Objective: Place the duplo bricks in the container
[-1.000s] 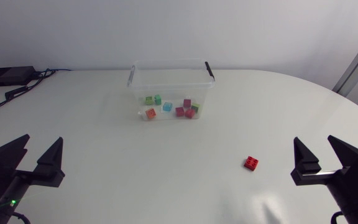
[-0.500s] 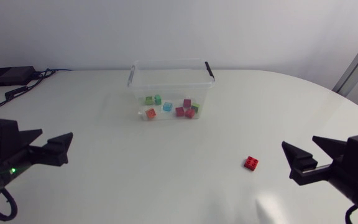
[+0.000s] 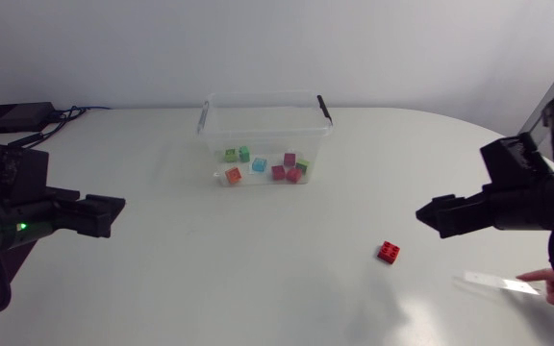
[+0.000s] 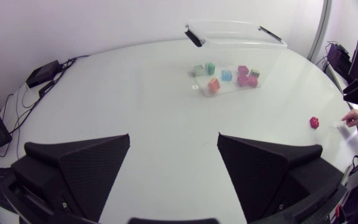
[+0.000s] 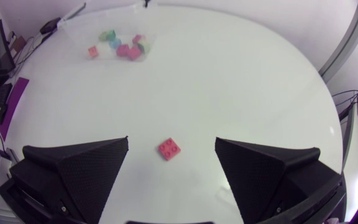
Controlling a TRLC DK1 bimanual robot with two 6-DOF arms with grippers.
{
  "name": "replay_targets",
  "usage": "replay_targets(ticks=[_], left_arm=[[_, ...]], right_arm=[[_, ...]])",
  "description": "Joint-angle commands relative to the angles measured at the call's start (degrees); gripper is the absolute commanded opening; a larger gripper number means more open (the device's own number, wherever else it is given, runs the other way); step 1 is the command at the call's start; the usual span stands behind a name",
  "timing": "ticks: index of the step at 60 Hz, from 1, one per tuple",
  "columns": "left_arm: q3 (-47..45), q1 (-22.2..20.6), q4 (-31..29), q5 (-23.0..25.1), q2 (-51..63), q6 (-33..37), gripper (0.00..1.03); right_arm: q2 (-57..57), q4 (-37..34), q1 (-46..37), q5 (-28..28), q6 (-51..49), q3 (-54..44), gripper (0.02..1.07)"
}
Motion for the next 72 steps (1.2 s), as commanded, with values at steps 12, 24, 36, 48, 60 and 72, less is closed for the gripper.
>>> replay_targets(ticks=[12,24,36,48,60,72], left_arm=[[1.3,-1.2,-1.7,-0.2,4.3,0.8,0.99],[0.2,-1.7,-0.9,-0.2,6.1,0.8,0.99],[-1.6,-2.4,1.2,-0.2,6.9,2.6,0.99],[-1.9,-3.7,1.0,-0.2,8.5,4.1,0.99],[1.4,-6.1,1.9,-0.3,15.8,4.5,0.99],[5.3,-11.9,6.6,-0.2,24.1,4.4,0.99]], right_arm=[[13.4,-1.2,1.4,0.3,-2.6,-0.1,1.03],[20.7,2.4,5.2,0.5,-3.1,-1.1,1.03],[28.1,6.7,10.1,1.8,-2.7,-1.1,1.03],[28.9,8.2,10.1,1.7,-2.7,-1.8,1.03],[26.5,7.4,8.5,1.6,-3.1,-2.1,1.03],[19.8,4.9,5.4,1.3,-3.2,-2.3,1.03]])
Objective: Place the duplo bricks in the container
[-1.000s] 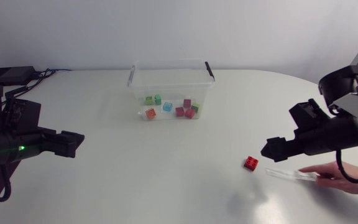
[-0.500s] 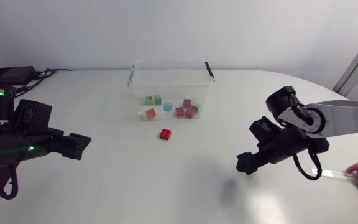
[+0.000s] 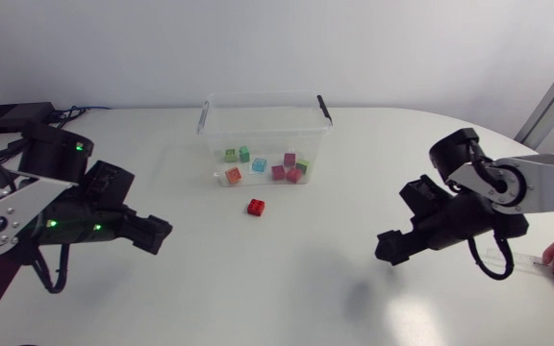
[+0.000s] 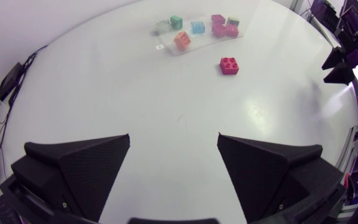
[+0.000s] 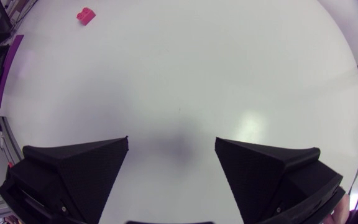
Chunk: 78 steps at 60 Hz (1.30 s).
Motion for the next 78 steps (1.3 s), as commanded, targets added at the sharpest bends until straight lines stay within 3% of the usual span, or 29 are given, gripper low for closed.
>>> replay_targets(ticks=[1,18,31,59,68,78], left_arm=[[3.3,-2.8,2.0,-0.2,3.5,0.5,0.99],[12.0,-12.2,5.6,-0.6,16.3,-0.2,0.99],[18.3,-15.5,6.5,-1.1,23.9,-0.1,0.99],[24.3,-19.6,9.1,-1.1,40.2,-0.1,0.99],[23.2,-18.8,8.5,-1.2,36.6,0.3,0.99],[20.0,-15.1,5.5,-1.2,24.7,1.2,0.99]], right_arm=[[-3.7,-1.3,-1.6,-0.1,-1.3,-1.3,1.03],[-14.2,-6.4,-5.7,-0.7,-2.0,-0.7,1.03],[-17.4,-8.3,-8.0,-1.9,-2.3,0.1,1.03],[-21.2,-9.2,-8.8,-3.3,-2.1,-1.8,1.03],[-21.2,-9.3,-9.1,-3.7,-2.1,-2.7,1.03],[-18.0,-9.3,-10.0,-1.7,-2.2,-1.0,1.03]])
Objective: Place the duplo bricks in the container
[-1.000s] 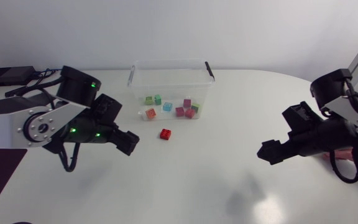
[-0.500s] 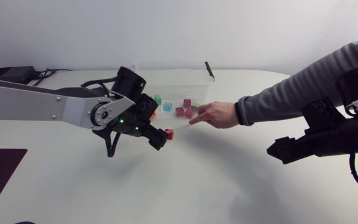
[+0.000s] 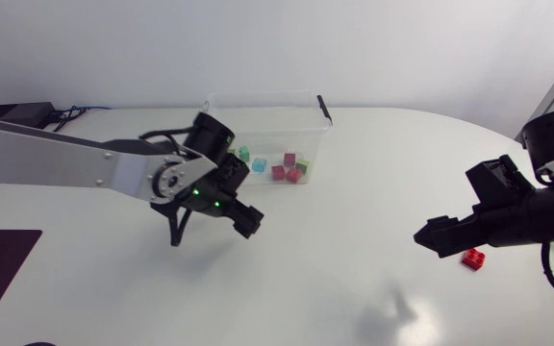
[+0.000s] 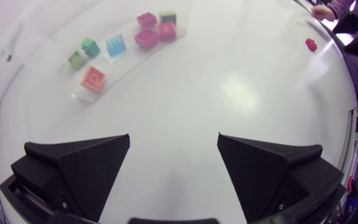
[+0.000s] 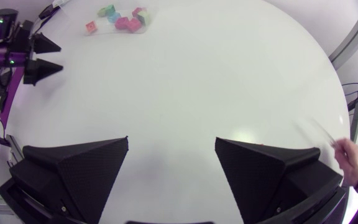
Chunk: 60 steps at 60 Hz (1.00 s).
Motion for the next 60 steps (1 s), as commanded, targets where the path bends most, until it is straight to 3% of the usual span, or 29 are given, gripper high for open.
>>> replay_targets(ticks=[1,10,26,43,60], left_arm=[[-2.0,2.3,-1.3,-0.2,-8.6,1.4,0.99],[-8.7,5.0,-2.0,-0.2,-20.8,2.9,0.99],[-15.6,6.8,-0.9,-0.2,-29.1,3.3,0.99],[-18.6,11.5,2.0,0.5,-30.6,3.8,0.99],[-19.4,11.7,1.3,0.5,-33.3,4.0,0.99]], right_arm=[[2.4,-0.8,-1.6,1.2,-1.0,0.7,1.03],[3.8,-1.3,-6.9,1.6,-1.9,0.2,1.03],[10.9,1.6,-18.3,5.1,-4.1,-1.6,1.03],[18.9,5.5,-19.1,13.0,2.9,-1.8,1.03],[28.4,10.5,-26.1,9.8,3.2,-0.6,1.03]])
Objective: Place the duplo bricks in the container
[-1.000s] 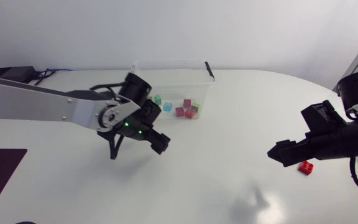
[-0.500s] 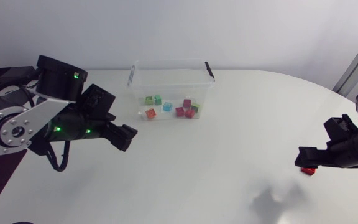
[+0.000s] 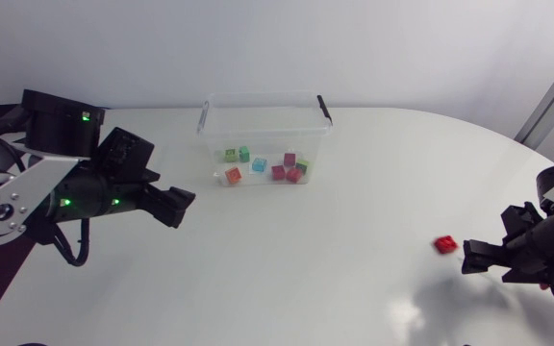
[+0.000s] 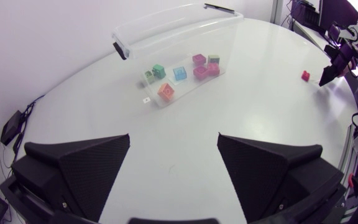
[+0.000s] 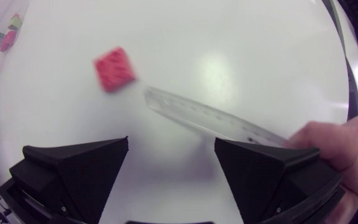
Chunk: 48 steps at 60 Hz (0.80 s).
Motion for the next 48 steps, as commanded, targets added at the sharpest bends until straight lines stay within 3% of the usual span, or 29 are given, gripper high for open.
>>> replay_targets(ticks=[1,5,13,27,48], left_arm=[[-2.0,0.4,-0.2,0.3,-1.4,0.7,0.99],[-2.5,0.7,-0.1,0.3,-1.7,0.6,0.99],[-4.5,1.6,1.4,0.3,-2.2,0.8,0.99],[-5.0,1.7,3.1,0.5,-0.7,0.7,0.99],[-5.7,1.9,2.5,0.7,-1.3,0.6,0.99]], right_arm=[[3.8,2.3,-1.7,0.1,0.8,0.8,1.03],[7.5,2.7,-1.9,-0.4,0.8,1.8,1.03],[4.5,3.0,0.1,-2.5,1.6,1.5,1.03],[-1.2,1.7,14.0,-2.3,4.4,6.5,1.03],[18.0,3.2,26.5,-1.1,4.3,20.4,1.02]])
